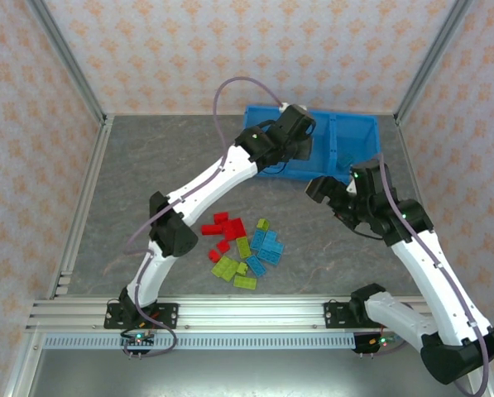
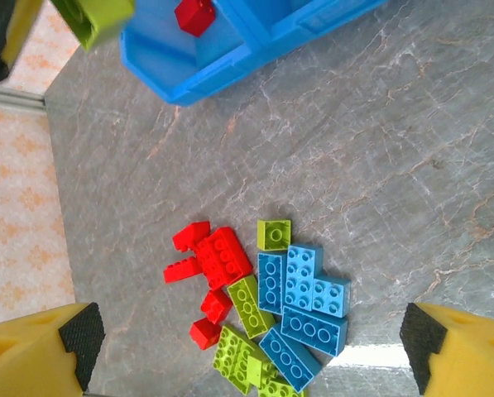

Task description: Sort the legos into containers by color

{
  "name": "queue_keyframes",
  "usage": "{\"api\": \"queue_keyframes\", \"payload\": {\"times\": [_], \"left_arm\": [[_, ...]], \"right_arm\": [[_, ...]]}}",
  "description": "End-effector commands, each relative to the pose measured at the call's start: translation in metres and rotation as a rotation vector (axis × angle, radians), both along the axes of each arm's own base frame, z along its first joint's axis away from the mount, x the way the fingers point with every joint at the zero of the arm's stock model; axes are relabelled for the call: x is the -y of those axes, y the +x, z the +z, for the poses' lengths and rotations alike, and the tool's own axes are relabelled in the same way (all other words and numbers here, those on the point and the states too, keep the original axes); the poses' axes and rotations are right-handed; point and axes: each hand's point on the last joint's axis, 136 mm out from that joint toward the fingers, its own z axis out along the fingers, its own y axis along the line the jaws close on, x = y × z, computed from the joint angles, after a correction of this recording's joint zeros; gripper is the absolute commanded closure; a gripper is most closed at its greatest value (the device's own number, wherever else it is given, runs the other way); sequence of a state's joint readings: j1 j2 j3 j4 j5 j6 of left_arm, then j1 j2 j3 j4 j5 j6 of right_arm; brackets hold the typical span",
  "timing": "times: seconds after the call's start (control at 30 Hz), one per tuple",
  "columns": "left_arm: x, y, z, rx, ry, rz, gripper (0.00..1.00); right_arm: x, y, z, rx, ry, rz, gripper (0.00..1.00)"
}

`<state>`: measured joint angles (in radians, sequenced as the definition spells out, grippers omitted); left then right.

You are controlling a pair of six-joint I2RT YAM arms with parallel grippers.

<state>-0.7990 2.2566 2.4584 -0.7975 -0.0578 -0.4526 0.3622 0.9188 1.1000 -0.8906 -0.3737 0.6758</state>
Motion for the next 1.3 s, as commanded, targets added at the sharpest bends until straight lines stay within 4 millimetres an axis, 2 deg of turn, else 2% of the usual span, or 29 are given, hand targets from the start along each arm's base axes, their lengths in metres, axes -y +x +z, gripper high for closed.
{"api": "queue_keyframes", "payload": {"times": [0.0,0.17,0.27,0.4,0.57,0.63,0.73,0.87,0.93,1.03,1.1,1.2,1.27], "left_arm": [[0.011,0.037,-0.053,0.06,0.148,-0.044,0.78],[0.035,0.065,-0.065,0.16,0.104,-0.041,0.75],[0.042,0.079,-0.07,0.21,0.078,-0.015,0.72],[0.048,0.086,-0.066,0.245,0.042,-0.003,0.67],[0.048,0.088,-0.064,0.249,0.023,0.018,0.43],[0.045,0.087,-0.057,0.252,0.025,0.03,0.41],[0.035,0.081,-0.027,0.263,0.019,0.037,0.41],[0.008,0.057,0.039,0.288,0.011,0.055,0.45],[-0.006,0.04,0.065,0.301,0.007,0.039,0.47],[-0.03,0.007,0.098,0.334,-0.039,0.003,0.48],[-0.053,-0.022,0.124,0.374,-0.079,-0.014,0.48],[-0.089,-0.062,0.136,0.408,-0.078,-0.046,0.48],[-0.108,-0.093,0.136,0.429,-0.055,-0.112,0.48]], "right_arm": [[0.013,-0.001,-0.005,0.0,-0.042,-0.065,0.05],[0.023,-0.005,-0.001,0.024,-0.074,-0.089,0.05],[0.024,-0.007,-0.003,0.012,-0.086,-0.082,0.05],[0.027,-0.011,-0.003,0.007,-0.093,-0.086,0.05],[0.029,-0.014,-0.002,0.014,-0.092,-0.098,0.05],[0.029,-0.015,-0.001,0.012,-0.091,-0.097,0.05],[0.03,-0.015,-0.002,0.013,-0.095,-0.097,0.05],[0.031,-0.015,-0.006,0.006,-0.107,-0.099,0.04],[0.031,-0.015,-0.008,0.004,-0.109,-0.096,0.04],[0.026,-0.012,-0.011,-0.001,-0.107,-0.072,0.05],[0.022,-0.01,-0.014,-0.018,-0.108,-0.052,0.06],[0.007,-0.003,-0.026,-0.058,-0.074,-0.013,0.09],[-0.009,0.002,-0.036,-0.086,-0.057,0.018,0.1]]}}
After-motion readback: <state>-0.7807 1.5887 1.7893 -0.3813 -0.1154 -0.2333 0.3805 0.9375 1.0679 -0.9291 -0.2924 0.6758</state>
